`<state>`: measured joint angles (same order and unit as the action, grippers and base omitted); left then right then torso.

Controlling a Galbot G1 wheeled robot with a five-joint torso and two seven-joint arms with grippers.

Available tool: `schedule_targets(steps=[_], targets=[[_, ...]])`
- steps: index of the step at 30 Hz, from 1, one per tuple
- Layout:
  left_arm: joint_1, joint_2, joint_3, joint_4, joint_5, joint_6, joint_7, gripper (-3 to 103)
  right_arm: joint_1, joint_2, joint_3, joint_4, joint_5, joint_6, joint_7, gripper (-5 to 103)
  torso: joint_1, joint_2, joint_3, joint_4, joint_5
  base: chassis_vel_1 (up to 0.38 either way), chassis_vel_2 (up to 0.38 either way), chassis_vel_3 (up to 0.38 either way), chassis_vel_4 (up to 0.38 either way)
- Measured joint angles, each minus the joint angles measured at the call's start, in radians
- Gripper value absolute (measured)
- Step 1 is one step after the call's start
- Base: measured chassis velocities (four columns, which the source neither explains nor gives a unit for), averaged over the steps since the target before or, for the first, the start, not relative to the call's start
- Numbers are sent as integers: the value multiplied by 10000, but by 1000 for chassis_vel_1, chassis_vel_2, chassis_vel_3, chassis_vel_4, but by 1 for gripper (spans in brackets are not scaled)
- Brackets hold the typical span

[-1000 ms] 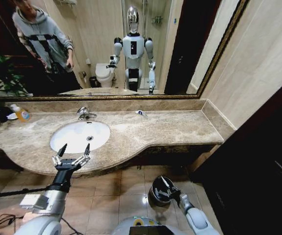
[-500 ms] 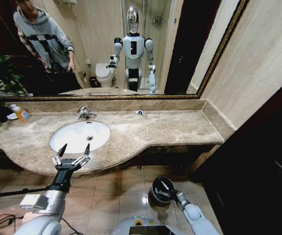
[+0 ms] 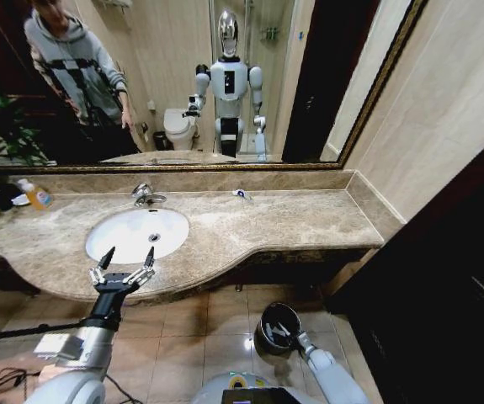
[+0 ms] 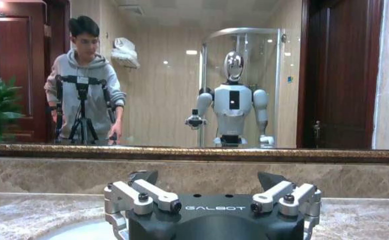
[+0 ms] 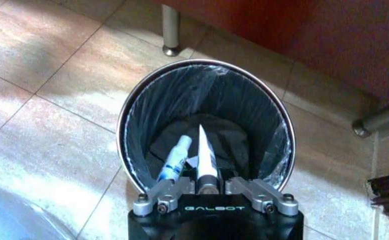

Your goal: Pick up the trash from the sink and place it in the trash bin.

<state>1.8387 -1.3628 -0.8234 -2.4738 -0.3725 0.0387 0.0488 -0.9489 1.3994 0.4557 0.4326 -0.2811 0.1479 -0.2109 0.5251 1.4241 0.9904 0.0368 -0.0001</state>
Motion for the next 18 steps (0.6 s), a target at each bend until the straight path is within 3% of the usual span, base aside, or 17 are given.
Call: schedule_targets(steps=[16,18], targets=[[0,0,0,0,0,0,0,100,316,179,-52,-122,-375,-129,-3,15,0,0,0,-1,0,0,0,0,0],[0,0,0,0,0,0,0,100,310,185,-35,-110,-420,-158,-2,19,0,0,0,0,0,0,0,0,0]])
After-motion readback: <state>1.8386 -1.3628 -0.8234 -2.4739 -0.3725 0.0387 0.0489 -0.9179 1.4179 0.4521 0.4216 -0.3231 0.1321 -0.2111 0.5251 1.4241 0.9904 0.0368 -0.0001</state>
